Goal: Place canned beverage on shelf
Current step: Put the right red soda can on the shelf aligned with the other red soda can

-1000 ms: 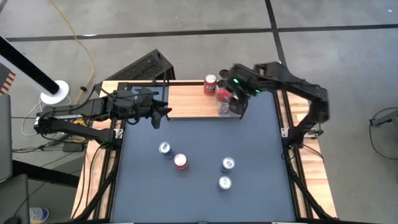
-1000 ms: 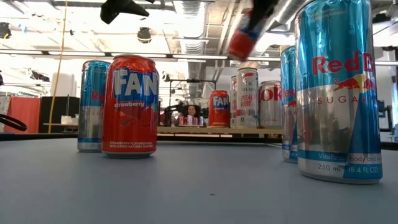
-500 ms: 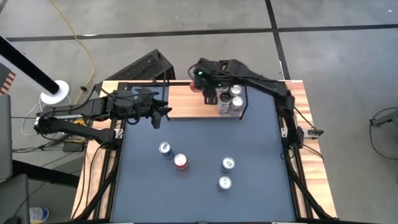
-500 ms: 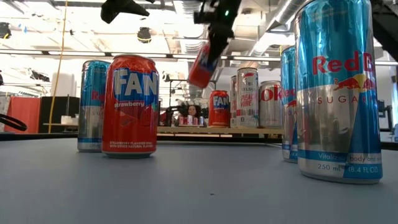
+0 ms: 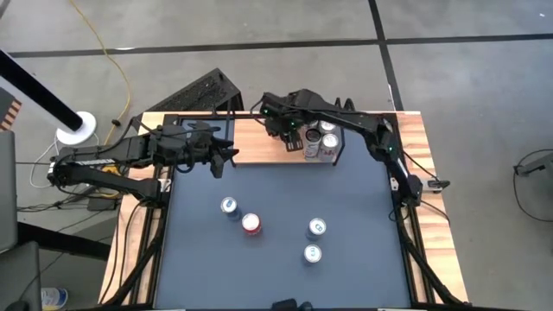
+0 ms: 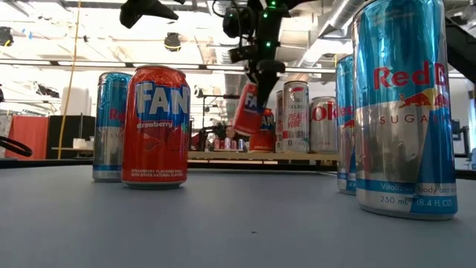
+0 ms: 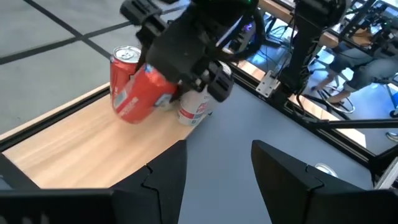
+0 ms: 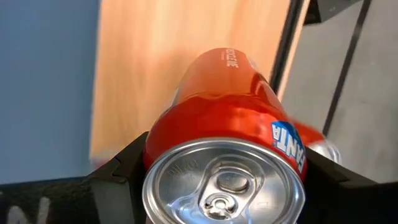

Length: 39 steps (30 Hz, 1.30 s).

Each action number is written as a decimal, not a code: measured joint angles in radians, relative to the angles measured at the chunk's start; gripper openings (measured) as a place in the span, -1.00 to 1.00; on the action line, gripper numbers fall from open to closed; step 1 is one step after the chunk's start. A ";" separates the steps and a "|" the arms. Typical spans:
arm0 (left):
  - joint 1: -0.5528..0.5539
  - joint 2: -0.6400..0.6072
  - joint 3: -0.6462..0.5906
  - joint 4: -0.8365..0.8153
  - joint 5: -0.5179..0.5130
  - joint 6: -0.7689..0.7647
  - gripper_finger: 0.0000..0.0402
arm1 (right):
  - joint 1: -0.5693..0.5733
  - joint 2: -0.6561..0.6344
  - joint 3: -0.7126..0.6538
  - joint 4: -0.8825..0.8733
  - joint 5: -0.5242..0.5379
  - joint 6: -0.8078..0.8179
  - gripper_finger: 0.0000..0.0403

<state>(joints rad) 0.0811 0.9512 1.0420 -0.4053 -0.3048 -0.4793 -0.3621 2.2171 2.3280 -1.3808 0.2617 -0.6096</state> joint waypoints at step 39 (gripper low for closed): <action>0.000 0.000 0.000 -0.008 -0.066 0.004 -0.16 | -0.039 0.050 -0.001 -0.122 -0.131 -0.012 0.32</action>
<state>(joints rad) 0.0814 0.9512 1.0420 -0.4129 -0.3706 -0.4755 -0.4011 2.2676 2.3271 -1.5025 0.1303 -0.6218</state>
